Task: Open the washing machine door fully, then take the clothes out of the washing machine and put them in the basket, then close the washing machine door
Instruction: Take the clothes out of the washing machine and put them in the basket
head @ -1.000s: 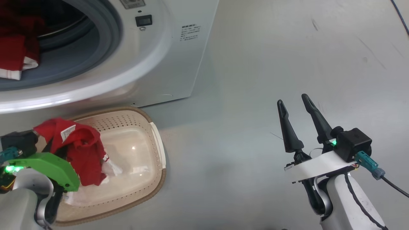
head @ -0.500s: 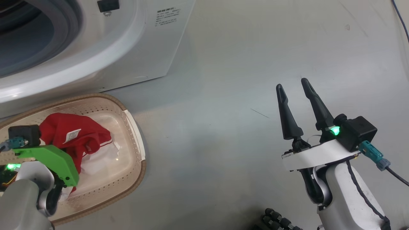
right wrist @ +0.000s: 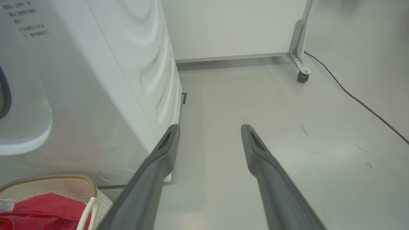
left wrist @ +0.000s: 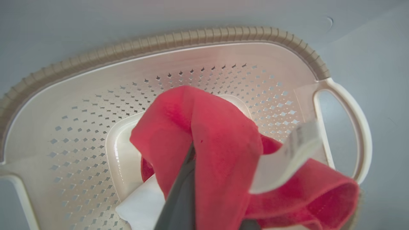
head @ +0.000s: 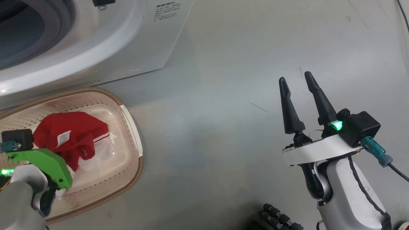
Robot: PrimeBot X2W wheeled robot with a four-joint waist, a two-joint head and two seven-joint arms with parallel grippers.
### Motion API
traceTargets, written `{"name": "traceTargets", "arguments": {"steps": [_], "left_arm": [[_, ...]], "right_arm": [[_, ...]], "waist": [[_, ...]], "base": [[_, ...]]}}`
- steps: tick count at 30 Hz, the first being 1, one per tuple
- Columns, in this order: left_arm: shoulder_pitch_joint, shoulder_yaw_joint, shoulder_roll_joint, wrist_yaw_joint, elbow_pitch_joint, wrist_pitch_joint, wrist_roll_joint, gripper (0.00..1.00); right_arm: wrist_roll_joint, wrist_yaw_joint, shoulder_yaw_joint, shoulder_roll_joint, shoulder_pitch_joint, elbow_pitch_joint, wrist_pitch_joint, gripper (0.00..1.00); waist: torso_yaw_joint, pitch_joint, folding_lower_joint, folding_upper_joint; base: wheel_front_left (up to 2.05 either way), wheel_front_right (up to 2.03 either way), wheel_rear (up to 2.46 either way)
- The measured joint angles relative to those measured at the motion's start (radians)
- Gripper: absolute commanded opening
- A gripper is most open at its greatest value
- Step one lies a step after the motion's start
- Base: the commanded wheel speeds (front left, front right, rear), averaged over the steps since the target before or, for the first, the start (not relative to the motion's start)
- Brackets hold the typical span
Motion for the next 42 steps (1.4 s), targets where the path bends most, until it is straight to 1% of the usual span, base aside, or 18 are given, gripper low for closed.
{"name": "traceTargets", "arguments": {"steps": [1, 2, 5, 8, 13, 14, 21, 22, 27, 31, 35, 42], "left_arm": [[-0.009, 0.001, -0.002, 0.0, 0.011, 0.0, 0.0, 0.48], [-0.015, 0.0, -0.006, -0.001, 0.023, 0.001, 0.0, 1.0], [-0.022, -0.014, -0.024, -0.007, 0.051, -0.005, 0.0, 1.0], [-0.028, -0.01, -0.034, -0.016, 0.058, -0.049, -0.002, 1.0], [-0.056, 0.0, -0.054, -0.018, 0.07, -0.097, -0.02, 1.0], [-0.058, 0.001, -0.054, -0.025, 0.076, -0.108, -0.019, 1.0], [-0.066, -0.006, -0.07, -0.029, 0.088, -0.196, -0.019, 1.0], [-0.068, -0.007, -0.075, -0.035, 0.087, -0.209, -0.019, 1.0], [-0.078, -0.015, -0.091, -0.035, 0.067, -0.282, -0.02, 1.0], [-0.083, -0.024, -0.092, -0.035, 0.046, -0.291, -0.02, 1.0], [-0.08, -0.04, -0.095, -0.036, 0.026, -0.3, -0.02, 1.0], [-0.065, -0.069, -0.112, -0.038, -0.053, -0.309, -0.028, 1.0]], "right_arm": [[0.0, 0.0, 0.0, 0.0, -0.002, 0.0, 0.0, 1.0], [0.0, 0.0, 0.0, 0.0, -0.003, 0.0, 0.0, 1.0], [-0.003, -0.009, -0.007, 0.0, -0.004, 0.001, 0.0, 1.0], [-0.008, -0.009, -0.008, 0.0, -0.004, 0.005, 0.0, 1.0], [-0.018, -0.009, -0.009, 0.0, -0.008, 0.008, 0.0, 1.0], [-0.018, -0.009, -0.01, 0.0, -0.008, 0.01, 0.0, 1.0], [-0.027, -0.008, -0.018, 0.0, -0.009, 0.025, 0.0, 1.0], [-0.027, -0.008, -0.021, 0.0, -0.009, 0.028, 0.0, 1.0], [-0.039, -0.007, -0.037, 0.0, -0.009, 0.046, 0.0, 1.0], [-0.046, -0.006, -0.049, -0.001, -0.003, 0.061, 0.0, 1.0], [-0.052, 0.002, -0.056, -0.001, 0.004, 0.078, 0.0, 1.0], [-0.055, 0.012, -0.066, -0.002, 0.047, 0.102, 0.0, 1.0]], "waist": [[0.002, 0.0, 0.0, 0.0], [0.003, 0.0, 0.0, 0.0], [0.009, -0.004, 0.0, 0.0], [0.016, -0.014, 0.0, 0.0], [0.024, -0.033, 0.0, 0.0], [0.026, -0.039, 0.0, 0.0], [0.045, -0.09, 0.0, 0.0], [0.049, -0.099, 0.0, 0.0], [0.07, -0.147, 0.0, 0.0], [0.092, -0.189, 0.0, 0.0], [0.114, -0.236, 0.0, 0.0], [0.156, -0.322, 0.0, 0.0]], "base": [[0.0, 0.0, 0.0], [0.0, 0.0, 0.0], [0.0, 0.0, 0.0], [0.0, 0.0, 0.0], [0.0, 0.0, 0.0], [0.0, 0.0, 0.0], [0.0, 0.0, 0.0], [0.0, 0.0, 0.0], [0.0, 0.0, 0.0], [0.0, 0.0, 0.0], [0.0, 0.0, 0.0], [0.0, 0.0, 0.0]]}}
